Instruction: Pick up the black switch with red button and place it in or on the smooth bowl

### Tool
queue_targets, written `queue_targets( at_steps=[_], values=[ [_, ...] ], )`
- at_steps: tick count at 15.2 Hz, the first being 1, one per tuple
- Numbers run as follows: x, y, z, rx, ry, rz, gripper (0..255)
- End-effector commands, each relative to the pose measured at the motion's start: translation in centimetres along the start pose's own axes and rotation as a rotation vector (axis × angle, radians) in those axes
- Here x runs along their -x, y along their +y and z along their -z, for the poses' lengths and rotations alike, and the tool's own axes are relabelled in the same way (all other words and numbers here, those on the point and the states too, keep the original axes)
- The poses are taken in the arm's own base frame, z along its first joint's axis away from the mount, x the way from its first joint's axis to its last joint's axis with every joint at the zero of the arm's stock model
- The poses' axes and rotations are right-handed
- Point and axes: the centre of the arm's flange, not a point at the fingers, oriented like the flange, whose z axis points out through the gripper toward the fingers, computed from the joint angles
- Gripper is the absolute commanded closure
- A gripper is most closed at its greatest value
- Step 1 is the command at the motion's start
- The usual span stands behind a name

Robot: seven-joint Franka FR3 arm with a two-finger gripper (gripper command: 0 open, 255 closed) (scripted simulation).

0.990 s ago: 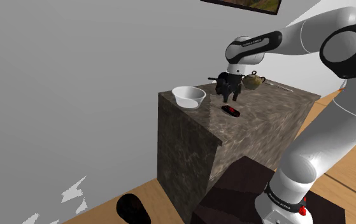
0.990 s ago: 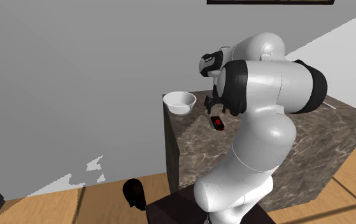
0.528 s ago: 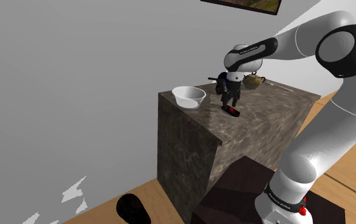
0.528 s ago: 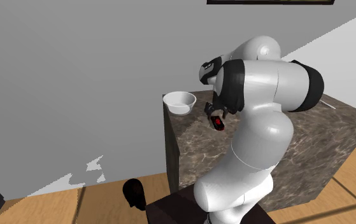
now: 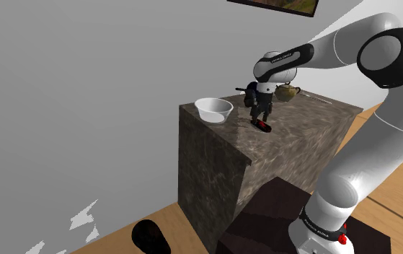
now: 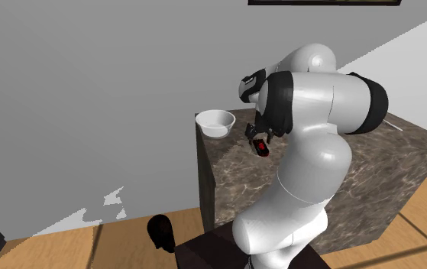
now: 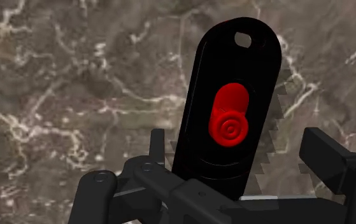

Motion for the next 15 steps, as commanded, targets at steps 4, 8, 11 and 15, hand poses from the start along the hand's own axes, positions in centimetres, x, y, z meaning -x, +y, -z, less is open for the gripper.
queue_targets(
  at_steps=[4, 8, 11, 15],
  values=[
    [0.0, 0.0, 0.0, 0.0, 0.0, 0.0, 255],
    [0.0, 0.0, 0.0, 0.0, 0.0, 0.0, 255],
    [0.1, 0.0, 0.5, 0.0, 0.0, 0.0, 255],
    [0.3, -0.3, 2.6, 0.0, 0.0, 0.0, 255]
  ],
)
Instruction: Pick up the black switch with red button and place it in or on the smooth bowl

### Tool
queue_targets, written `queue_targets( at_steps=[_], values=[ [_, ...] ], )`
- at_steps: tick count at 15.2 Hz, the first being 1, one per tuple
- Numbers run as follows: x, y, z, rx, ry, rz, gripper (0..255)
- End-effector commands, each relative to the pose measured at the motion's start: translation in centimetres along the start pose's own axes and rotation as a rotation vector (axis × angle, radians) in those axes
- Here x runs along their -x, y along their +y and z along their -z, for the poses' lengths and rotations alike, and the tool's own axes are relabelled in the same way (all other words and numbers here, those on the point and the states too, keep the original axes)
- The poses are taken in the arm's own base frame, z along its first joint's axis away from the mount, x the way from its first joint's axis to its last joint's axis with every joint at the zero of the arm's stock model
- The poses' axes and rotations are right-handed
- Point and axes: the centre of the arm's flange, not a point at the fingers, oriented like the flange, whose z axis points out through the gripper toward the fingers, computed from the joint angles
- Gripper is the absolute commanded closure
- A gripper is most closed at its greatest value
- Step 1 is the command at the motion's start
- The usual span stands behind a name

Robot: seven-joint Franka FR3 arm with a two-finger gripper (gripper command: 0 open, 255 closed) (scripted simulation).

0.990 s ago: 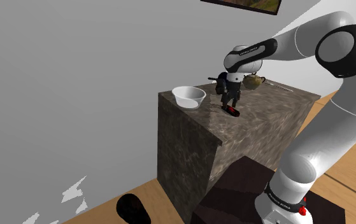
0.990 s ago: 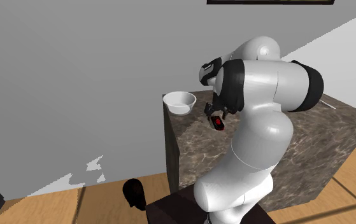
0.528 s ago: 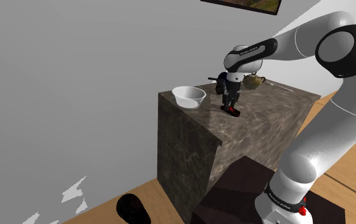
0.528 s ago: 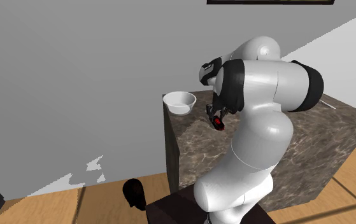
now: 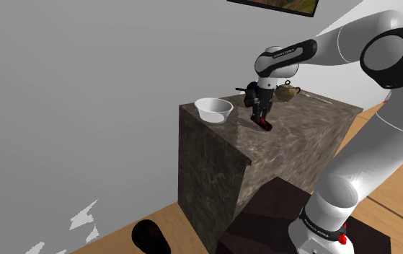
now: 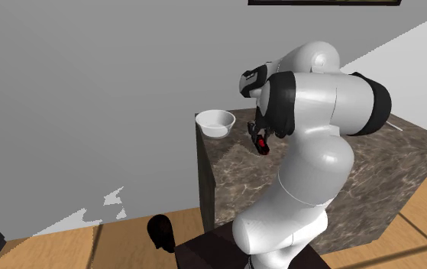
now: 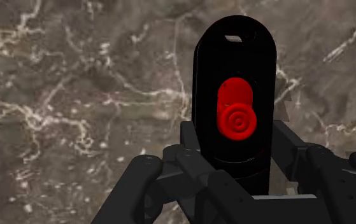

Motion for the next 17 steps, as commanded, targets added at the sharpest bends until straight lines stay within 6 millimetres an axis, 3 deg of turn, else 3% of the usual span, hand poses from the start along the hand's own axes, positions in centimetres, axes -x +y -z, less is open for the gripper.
queue_targets(
  at_steps=[1, 17],
  values=[
    [0.2, -0.1, 1.0, 0.0, 0.0, 0.0, 255],
    [1.2, -0.9, 9.3, 0.0, 0.0, 0.0, 255]
  ],
)
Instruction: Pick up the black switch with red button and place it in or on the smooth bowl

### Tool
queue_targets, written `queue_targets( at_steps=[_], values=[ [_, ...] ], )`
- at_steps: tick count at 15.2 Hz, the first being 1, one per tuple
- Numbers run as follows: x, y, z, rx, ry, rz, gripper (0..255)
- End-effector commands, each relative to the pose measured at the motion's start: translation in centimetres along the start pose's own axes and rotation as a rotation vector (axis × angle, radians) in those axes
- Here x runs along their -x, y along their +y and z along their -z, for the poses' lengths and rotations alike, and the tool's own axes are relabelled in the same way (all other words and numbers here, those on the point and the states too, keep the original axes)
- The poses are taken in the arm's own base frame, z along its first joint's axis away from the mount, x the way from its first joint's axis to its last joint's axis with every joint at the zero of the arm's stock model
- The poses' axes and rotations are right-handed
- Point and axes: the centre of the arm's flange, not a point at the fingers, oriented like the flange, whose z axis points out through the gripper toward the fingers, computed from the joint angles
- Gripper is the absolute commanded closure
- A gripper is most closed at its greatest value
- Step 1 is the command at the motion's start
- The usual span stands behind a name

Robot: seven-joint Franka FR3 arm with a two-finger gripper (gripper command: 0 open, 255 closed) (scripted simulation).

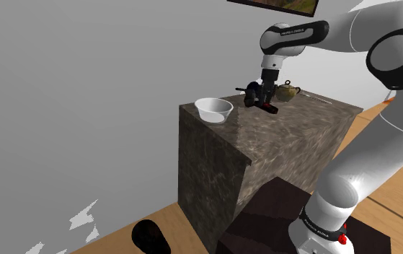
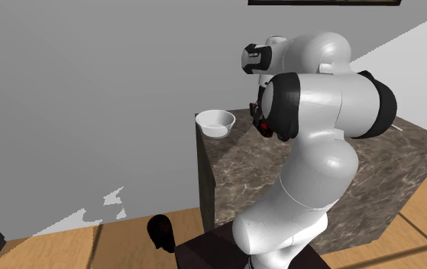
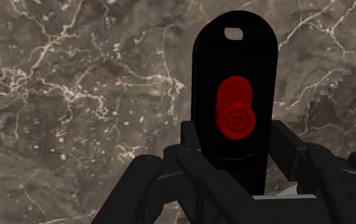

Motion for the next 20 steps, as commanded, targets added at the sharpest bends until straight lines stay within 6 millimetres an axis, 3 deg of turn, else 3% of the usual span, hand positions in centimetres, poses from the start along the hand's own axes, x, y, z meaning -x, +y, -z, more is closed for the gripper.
queue_targets(
  at_steps=[1, 7, 20],
  values=[
    [0.2, -0.1, 1.0, 0.0, 0.0, 0.0, 255],
    [0.6, -0.4, 4.0, 0.0, 0.0, 0.0, 255],
    [-12.7, -11.2, 4.9, 0.0, 0.0, 0.0, 255]
  ],
)
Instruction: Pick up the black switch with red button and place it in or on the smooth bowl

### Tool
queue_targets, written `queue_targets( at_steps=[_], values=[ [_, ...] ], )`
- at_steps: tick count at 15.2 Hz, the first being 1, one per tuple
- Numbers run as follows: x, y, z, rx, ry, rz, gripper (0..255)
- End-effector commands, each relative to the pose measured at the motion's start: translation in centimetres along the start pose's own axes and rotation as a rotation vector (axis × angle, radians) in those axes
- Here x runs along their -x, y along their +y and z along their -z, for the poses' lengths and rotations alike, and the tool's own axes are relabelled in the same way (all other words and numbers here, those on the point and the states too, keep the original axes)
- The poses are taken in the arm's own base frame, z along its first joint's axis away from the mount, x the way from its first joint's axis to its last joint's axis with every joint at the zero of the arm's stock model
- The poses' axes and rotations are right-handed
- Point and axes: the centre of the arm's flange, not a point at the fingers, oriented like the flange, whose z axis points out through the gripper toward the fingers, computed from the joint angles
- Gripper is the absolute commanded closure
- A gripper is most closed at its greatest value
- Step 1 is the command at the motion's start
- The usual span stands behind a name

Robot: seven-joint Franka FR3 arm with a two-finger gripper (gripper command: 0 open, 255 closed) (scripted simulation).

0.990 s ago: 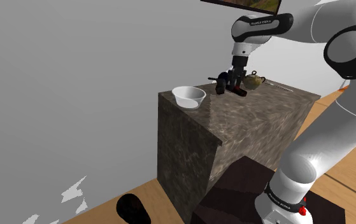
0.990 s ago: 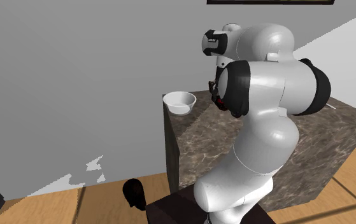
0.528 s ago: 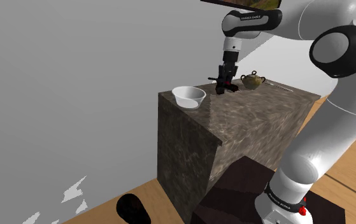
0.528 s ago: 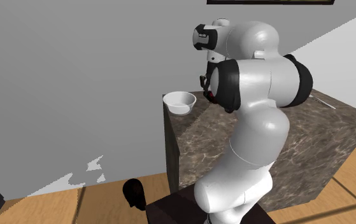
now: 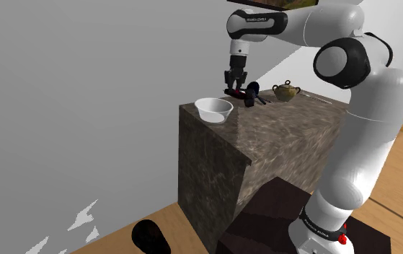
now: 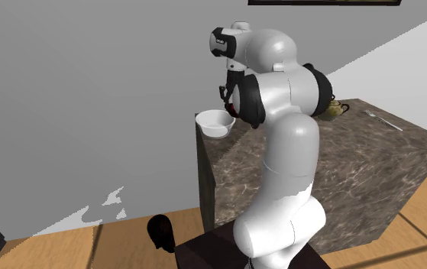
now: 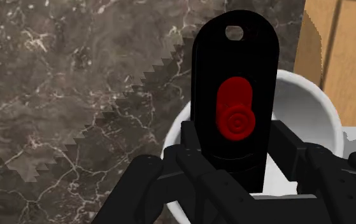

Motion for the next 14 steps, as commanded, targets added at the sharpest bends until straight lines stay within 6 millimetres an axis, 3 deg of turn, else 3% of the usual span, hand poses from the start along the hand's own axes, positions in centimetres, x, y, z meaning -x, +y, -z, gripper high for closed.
queue_targets(
  at_steps=[1, 7, 14],
  values=[
    [-1.9, -1.7, 0.1, 0.0, 0.0, 0.0, 255],
    [-7.7, -6.4, 0.5, 0.0, 0.0, 0.0, 255],
    [-8.2, -6.1, -3.1, 0.0, 0.0, 0.0, 255]
  ],
)
